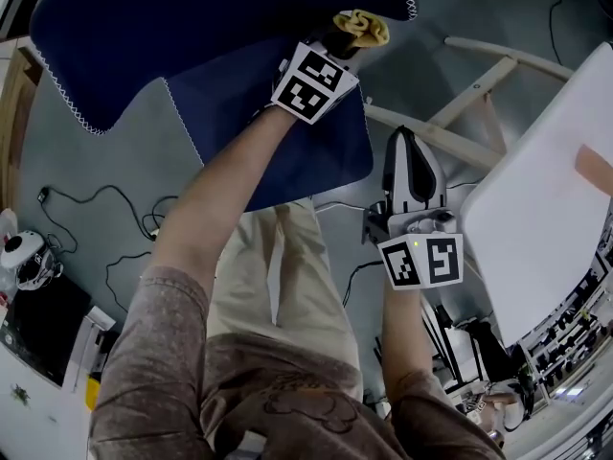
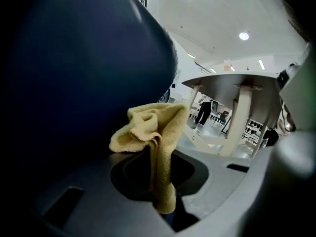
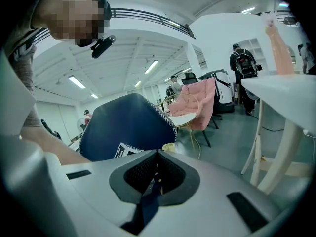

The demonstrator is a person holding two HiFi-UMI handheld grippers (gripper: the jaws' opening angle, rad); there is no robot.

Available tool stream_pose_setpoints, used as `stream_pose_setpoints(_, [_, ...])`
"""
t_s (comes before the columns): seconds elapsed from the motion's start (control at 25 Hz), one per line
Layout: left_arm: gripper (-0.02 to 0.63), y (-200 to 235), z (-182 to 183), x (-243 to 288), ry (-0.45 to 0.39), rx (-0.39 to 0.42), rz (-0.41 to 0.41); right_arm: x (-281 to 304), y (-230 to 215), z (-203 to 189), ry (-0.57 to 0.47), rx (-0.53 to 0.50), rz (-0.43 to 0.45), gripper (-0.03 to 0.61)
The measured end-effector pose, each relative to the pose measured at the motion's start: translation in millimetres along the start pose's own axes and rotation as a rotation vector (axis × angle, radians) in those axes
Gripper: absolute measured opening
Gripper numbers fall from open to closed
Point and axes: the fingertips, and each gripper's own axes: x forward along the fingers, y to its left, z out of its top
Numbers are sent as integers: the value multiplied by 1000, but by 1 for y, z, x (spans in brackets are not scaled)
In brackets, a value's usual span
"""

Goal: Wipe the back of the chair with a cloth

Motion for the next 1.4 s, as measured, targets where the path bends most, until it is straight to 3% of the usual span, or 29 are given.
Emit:
stream_pose_setpoints(0.2, [57, -11, 15, -24, -30, 9, -9, -4, 2, 1, 2, -1, 8, 25])
stream_pose_setpoints(0.4, [57, -10, 41, -64, -80, -15, 31, -14, 7, 8, 8, -7, 18, 25])
stream_pose_setpoints(0.6, [57, -12, 91, -121, -144, -22, 80, -26, 20, 44, -6, -21, 22, 25])
stream_pose_setpoints(0.92, [57, -58, 167, -218, -208, -2, 115, -51, 56, 108, -48, -46, 92, 26])
stream_pose_setpoints(1.4, [57, -115, 250, -364, -310, -44, 206, -112, 131, 181, -112, -85, 177, 25])
